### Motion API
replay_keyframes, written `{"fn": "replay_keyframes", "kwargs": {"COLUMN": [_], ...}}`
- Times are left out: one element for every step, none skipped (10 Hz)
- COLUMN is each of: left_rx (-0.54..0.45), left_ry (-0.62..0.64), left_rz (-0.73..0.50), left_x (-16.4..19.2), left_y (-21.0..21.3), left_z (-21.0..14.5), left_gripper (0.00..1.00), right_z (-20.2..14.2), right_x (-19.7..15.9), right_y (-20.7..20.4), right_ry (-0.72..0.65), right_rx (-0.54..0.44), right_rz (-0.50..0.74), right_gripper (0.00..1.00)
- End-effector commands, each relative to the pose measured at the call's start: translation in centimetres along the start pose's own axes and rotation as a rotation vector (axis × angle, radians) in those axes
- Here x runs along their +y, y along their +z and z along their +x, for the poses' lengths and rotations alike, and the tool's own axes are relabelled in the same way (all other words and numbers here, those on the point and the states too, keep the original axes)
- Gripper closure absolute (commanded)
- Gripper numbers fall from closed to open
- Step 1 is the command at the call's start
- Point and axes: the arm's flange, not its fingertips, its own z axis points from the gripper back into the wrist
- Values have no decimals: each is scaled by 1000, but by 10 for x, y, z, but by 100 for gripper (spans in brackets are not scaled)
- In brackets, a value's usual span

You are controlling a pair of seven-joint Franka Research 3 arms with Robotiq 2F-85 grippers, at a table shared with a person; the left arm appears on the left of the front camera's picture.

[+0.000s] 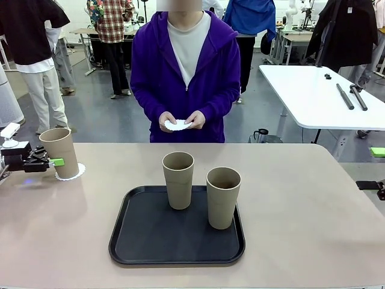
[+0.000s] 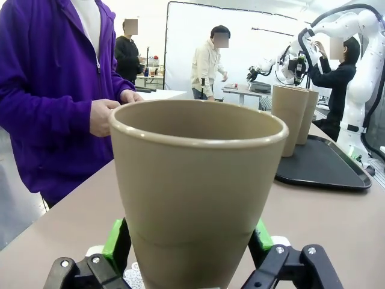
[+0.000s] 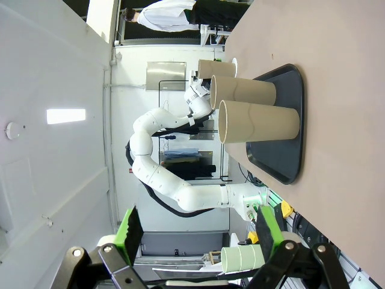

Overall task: Place coasters on the table and set cups on them.
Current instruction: Pick up one Reusable plastic cup and place it on a coaster set by the human.

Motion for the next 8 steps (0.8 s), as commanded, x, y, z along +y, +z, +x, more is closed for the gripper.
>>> {"fn": "replay_keyframes", "kwargs": {"left_rx": [28,43,65,81,107,131,180,219], "left_ry": [-28,-35,-53,-47,-47,-52,-62,-77], "left_rz": [-19,-17,-9,-5,-3,1,3,11], "left_x": [0,1,1,2,2,2,1,2], "left_y": [2,2,3,4,4,5,9,15], "left_z": [0,0,-1,-1,-2,-1,4,11], "left_gripper": [0,0,0,0,0,0,0,0], "right_z": [1,1,1,1,1,1,1,1], "right_x": [1,1,1,1,1,1,1,1], "right_y": [0,0,0,0,0,0,0,0], "right_ry": [6,6,6,6,6,6,6,6], "right_rx": [-8,-8,-8,-8,-8,-8,-8,-8], "right_rz": [11,11,11,11,11,11,11,11], "right_gripper": [0,0,0,0,0,0,0,0]}}
